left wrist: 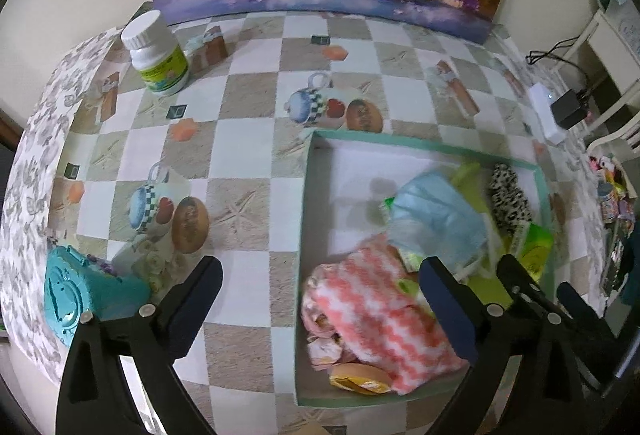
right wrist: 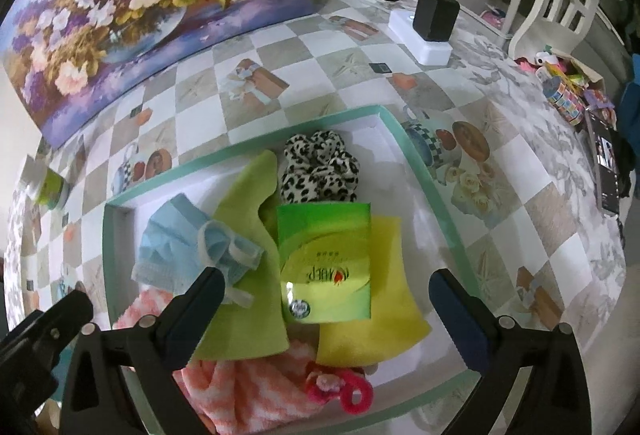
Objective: Organize soft objects
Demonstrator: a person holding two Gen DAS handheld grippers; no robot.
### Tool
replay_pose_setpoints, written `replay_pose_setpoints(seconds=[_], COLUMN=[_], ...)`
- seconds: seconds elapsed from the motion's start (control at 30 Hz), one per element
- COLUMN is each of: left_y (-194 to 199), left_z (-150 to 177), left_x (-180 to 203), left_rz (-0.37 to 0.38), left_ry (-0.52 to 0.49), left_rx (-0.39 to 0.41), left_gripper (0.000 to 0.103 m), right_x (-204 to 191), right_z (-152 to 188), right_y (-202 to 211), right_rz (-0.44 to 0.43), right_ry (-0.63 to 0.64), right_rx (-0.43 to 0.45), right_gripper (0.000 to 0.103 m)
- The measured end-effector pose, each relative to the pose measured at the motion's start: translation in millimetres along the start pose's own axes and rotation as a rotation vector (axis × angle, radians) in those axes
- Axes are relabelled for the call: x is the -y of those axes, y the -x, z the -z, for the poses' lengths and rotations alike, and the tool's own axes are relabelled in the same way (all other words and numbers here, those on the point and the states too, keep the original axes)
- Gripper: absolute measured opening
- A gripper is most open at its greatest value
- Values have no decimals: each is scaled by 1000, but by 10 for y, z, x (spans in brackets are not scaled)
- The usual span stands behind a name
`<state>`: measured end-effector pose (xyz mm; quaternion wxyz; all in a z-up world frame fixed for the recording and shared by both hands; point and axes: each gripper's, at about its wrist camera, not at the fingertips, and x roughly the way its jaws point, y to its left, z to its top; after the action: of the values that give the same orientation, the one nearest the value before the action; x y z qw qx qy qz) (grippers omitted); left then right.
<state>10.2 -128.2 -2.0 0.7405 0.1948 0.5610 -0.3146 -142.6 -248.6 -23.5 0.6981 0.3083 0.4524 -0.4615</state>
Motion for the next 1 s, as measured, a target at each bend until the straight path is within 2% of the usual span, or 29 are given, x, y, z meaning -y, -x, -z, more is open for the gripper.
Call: replay_pose_setpoints(seconds=[0.2, 0.47, 0.67, 1.0], left_y=[-23, 141, 313, 489], left_z=[119, 259, 451, 756], left_x=[-63, -270, -342, -415], left_rz=[-20, 8, -28, -143], left_ry=[3, 58, 75, 82], left_rx=[-23, -11, 33, 117], left_gripper=[99, 99, 99, 99], right_x=[-32, -69, -100, -129], right_z=[131, 308, 468, 676], right_y=[68, 253, 385, 563], right_rz=[-3, -46, -65, -98], right_ry=[24, 52, 87, 151], right_rx=[-33, -28, -24, -3], right_gripper=[103, 103, 103, 103])
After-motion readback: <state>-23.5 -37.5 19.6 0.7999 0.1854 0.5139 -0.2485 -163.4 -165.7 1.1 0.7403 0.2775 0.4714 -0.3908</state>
